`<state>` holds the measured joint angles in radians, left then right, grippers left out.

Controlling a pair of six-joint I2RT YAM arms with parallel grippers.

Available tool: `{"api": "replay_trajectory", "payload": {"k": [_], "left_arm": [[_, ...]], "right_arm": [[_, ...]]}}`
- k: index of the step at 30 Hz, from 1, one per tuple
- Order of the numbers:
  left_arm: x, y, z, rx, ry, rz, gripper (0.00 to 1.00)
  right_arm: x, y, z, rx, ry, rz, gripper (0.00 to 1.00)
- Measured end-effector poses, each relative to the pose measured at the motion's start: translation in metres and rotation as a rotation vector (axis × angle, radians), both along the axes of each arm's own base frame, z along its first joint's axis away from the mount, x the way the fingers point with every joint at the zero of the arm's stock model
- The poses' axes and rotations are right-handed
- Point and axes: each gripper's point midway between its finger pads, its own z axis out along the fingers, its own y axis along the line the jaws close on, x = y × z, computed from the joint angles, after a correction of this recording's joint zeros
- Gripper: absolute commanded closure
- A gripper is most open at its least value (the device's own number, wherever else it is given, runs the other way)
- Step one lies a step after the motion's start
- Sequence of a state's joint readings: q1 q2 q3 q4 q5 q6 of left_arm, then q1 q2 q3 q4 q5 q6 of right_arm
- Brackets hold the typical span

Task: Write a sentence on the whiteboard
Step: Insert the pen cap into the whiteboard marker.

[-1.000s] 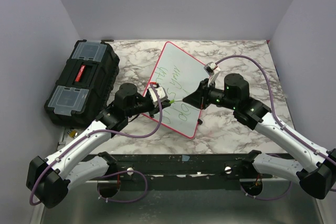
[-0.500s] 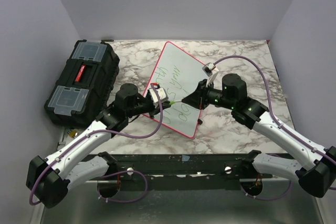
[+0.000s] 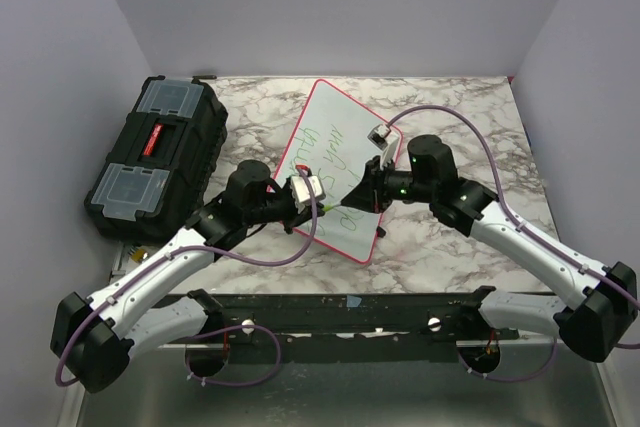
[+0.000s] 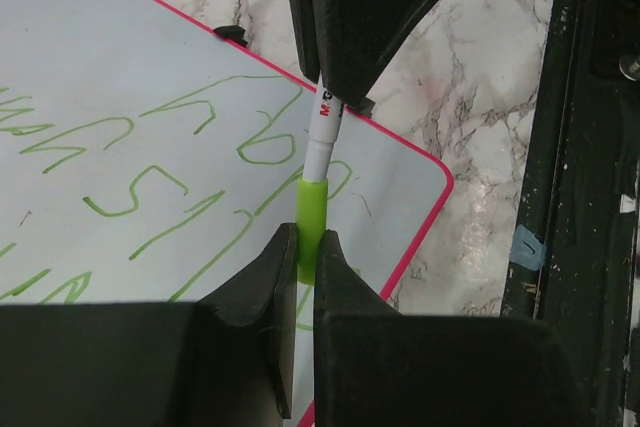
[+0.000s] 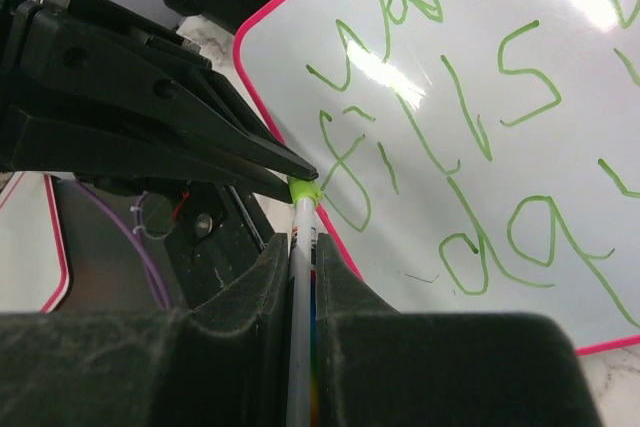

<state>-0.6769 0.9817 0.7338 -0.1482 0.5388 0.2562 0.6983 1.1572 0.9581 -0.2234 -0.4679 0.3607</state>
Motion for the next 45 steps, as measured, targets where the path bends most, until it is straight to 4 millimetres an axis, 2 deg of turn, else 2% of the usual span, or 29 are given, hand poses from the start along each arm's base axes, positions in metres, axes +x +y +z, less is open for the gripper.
{"api": "replay_trajectory", "payload": {"k": [15, 27, 35, 45], "left_arm": [[-0.021, -0.008, 0.001, 0.016, 0.043, -0.109, 1.00], [-0.037, -0.009, 0.007, -0.014, 0.084, -0.166, 1.00], [-0.053, -0.012, 0.010, -0.055, 0.181, -0.229, 1.00], [-0.080, -0.016, 0.009, -0.101, 0.394, -0.351, 1.00]], "right_arm": [[-0.018, 0.003, -0.007, -0.011, 0.032, 0.120, 0.99], [-0.033, 0.005, -0.003, 0.019, 0.040, 0.203, 0.99], [-0.047, 0.003, 0.000, 0.041, 0.024, 0.256, 0.99], [-0.069, 0.013, 0.002, 0.036, -0.033, 0.342, 0.99]]}}
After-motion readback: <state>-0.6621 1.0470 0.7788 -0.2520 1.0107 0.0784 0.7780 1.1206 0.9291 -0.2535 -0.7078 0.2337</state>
